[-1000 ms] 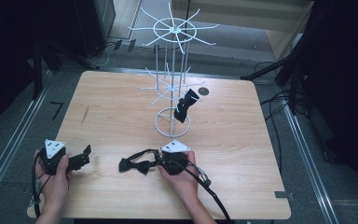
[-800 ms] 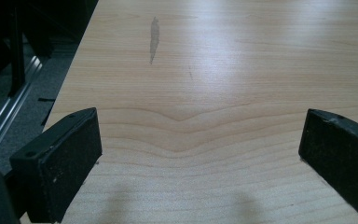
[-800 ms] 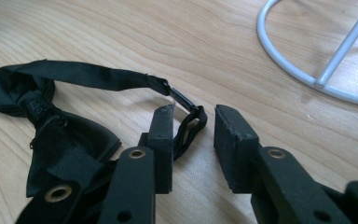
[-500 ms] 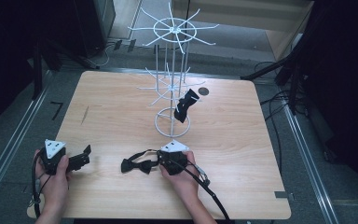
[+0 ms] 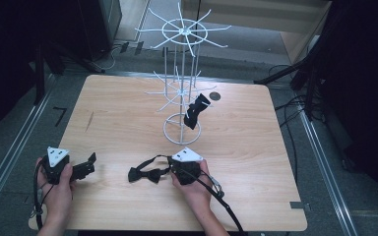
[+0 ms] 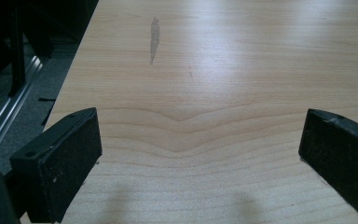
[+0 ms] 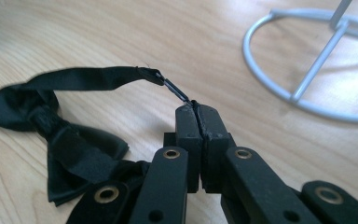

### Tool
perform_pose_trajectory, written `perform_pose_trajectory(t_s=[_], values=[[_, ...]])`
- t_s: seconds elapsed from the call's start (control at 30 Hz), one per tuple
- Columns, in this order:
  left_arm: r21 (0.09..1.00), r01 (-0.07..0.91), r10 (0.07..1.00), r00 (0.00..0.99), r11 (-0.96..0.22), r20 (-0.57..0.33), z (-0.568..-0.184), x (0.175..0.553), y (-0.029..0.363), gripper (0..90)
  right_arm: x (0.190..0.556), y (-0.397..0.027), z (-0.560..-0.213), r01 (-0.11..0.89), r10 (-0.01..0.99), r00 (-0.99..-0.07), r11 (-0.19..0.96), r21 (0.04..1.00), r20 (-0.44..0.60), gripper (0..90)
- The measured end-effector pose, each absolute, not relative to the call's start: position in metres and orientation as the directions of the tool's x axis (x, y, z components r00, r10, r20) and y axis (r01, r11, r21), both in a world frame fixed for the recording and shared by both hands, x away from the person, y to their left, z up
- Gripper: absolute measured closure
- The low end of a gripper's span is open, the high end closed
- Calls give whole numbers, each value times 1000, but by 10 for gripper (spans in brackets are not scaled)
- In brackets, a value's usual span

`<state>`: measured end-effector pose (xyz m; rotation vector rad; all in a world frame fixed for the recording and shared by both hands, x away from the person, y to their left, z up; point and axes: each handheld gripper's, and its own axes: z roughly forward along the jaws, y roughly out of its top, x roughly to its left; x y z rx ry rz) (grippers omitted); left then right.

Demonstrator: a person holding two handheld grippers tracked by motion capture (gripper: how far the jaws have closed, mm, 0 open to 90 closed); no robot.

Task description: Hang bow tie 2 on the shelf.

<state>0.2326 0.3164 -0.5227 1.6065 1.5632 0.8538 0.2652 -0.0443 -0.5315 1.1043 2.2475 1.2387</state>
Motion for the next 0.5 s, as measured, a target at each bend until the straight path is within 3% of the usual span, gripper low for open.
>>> perform_pose_trajectory(t_s=[0.5], values=[[855, 519, 999, 41, 2, -27, -523, 233, 316, 0, 262, -57, -504, 385, 786, -616, 245, 890, 50, 900]])
